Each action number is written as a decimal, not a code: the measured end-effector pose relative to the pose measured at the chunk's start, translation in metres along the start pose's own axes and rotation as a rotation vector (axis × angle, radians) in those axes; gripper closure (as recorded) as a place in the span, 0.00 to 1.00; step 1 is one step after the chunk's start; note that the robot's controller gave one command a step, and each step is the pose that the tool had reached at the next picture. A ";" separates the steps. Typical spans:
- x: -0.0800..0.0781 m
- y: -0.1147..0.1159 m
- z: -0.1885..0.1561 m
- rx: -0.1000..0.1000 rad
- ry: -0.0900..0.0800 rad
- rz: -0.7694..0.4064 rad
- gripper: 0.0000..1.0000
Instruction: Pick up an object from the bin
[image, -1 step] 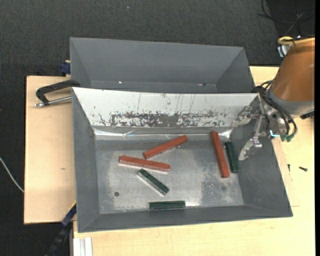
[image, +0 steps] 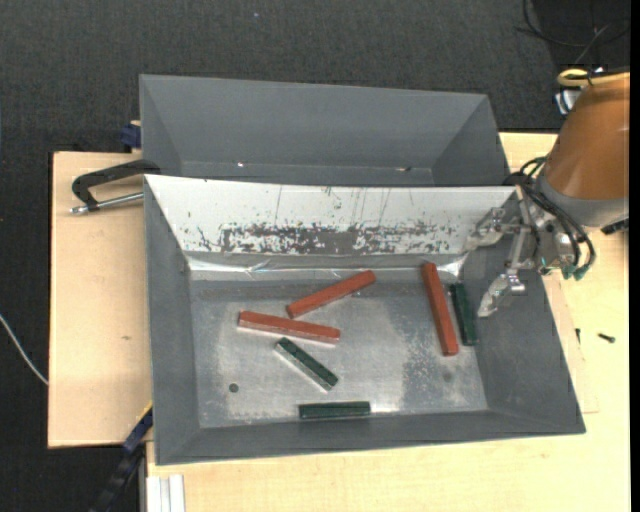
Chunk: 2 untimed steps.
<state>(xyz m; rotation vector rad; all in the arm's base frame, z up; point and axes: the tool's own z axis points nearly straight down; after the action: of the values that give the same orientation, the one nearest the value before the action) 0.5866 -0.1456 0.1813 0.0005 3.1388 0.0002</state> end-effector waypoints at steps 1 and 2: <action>0.006 0.040 0.007 0.001 0.001 -0.082 0.00; 0.026 0.078 -0.021 -0.001 0.002 -0.304 0.00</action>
Offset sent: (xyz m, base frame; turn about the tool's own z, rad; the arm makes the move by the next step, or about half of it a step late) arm -0.0347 0.0904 0.0346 -0.3361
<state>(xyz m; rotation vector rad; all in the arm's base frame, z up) 0.5606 -0.0672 0.2026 -0.4747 3.1042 0.0016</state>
